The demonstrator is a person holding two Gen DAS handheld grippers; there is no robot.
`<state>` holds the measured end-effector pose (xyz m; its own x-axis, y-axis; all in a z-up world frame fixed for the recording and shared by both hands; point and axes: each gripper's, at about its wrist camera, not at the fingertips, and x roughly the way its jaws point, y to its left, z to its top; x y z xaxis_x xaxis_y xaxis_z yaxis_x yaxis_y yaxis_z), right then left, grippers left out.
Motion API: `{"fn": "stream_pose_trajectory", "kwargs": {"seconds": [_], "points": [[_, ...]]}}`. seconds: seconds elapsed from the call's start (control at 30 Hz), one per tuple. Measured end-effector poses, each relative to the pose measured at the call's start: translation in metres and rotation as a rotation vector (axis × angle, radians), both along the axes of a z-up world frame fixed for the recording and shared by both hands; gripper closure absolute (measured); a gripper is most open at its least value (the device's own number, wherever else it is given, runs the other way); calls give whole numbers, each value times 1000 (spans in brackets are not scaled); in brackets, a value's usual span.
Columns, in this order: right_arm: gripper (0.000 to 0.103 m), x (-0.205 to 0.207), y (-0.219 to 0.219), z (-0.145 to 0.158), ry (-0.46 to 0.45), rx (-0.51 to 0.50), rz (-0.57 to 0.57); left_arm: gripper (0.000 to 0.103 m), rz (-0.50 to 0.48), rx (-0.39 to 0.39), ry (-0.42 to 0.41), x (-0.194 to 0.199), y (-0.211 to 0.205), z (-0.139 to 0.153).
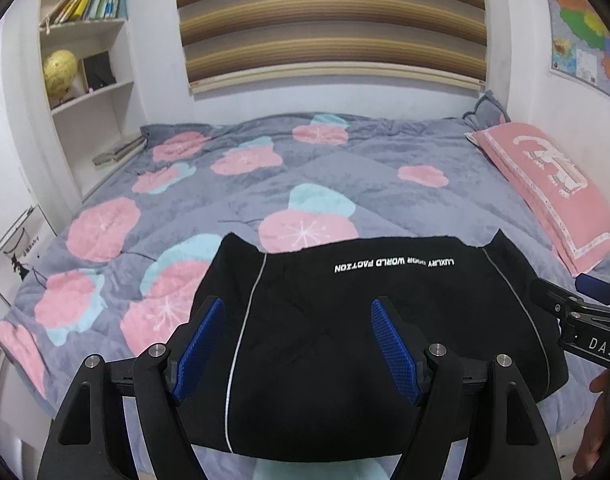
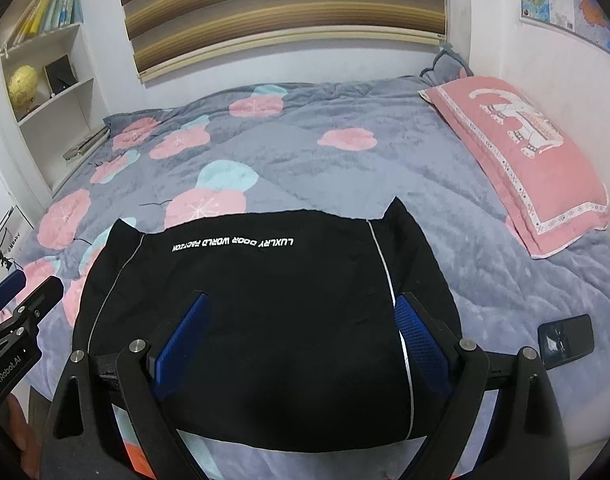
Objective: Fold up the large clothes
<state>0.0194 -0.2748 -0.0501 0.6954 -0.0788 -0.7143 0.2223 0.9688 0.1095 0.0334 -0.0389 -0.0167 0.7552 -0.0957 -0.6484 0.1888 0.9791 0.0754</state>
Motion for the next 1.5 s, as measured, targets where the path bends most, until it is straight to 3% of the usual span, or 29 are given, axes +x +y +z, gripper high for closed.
{"fn": "stream_pose_trajectory", "kwargs": {"seconds": [1.5], "points": [[8,8,5,-24,70,36,17,26,-16,4,40,3,-4,-12]]}}
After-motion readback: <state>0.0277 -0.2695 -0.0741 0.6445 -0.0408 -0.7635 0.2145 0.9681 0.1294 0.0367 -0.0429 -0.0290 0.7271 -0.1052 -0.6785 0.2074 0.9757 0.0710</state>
